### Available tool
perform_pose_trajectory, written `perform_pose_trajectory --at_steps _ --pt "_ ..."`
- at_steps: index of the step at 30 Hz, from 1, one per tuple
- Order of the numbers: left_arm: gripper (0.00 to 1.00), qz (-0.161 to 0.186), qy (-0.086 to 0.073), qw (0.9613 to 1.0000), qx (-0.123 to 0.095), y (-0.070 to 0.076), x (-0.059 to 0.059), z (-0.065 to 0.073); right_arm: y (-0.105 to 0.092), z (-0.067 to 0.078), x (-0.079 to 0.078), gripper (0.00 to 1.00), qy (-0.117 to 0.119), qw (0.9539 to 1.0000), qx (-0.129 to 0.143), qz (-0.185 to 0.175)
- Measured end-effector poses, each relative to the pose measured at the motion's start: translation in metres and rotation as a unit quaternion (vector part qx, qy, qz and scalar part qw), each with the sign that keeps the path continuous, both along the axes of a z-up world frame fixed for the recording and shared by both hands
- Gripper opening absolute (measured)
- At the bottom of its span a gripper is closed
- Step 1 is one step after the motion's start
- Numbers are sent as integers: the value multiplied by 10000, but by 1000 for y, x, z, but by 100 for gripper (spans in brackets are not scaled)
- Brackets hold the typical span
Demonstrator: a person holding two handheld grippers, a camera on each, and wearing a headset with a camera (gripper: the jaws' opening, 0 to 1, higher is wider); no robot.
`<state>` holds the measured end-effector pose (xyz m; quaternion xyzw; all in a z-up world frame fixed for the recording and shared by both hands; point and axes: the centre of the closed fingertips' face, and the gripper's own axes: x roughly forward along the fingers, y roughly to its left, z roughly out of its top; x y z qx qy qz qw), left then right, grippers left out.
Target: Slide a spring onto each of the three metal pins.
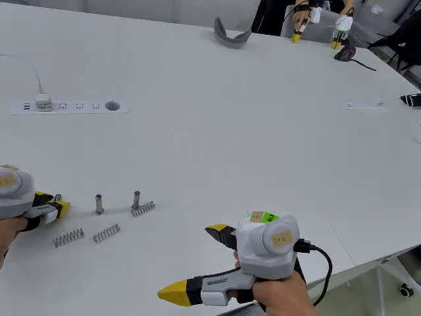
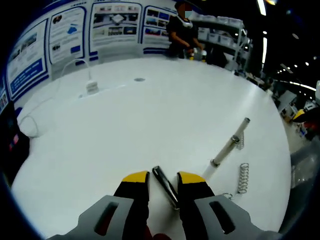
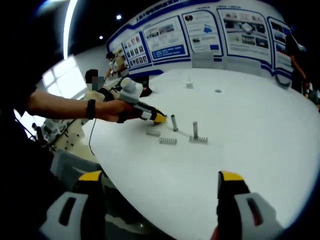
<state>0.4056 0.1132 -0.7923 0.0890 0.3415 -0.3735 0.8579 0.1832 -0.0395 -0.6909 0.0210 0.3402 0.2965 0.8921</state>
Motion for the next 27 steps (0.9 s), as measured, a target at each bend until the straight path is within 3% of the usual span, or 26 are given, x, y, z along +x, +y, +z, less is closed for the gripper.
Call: perform_pose_trajectory --at_steps 1,5,7,9,18,21,27 --pt "20 -14 -88 9999 112 1 1 0 0 0 0 95 3 10000 2 3" --pt "16 -172 -203 9992 281 2 -1 1 1 -1 1 95 -6 10000 -16 39" --pt "14 -232 -179 9992 270 1 -3 1 2 -1 1 95 -3 10000 -23 43" --pt "11 -354 -290 9981 420 3 -5 1 2 -1 2 95 -4 10000 -21 40" --pt "9 -507 -241 9973 473 6 -11 -1 3 -1 2 96 17 10000 16 44" --pt "9 -621 -309 9960 558 6 -11 -1 3 -1 1 96 24 10000 24 39" --pt "13 -606 -241 9966 513 0 -6 -2 3 -3 1 96 45 10000 20 45"
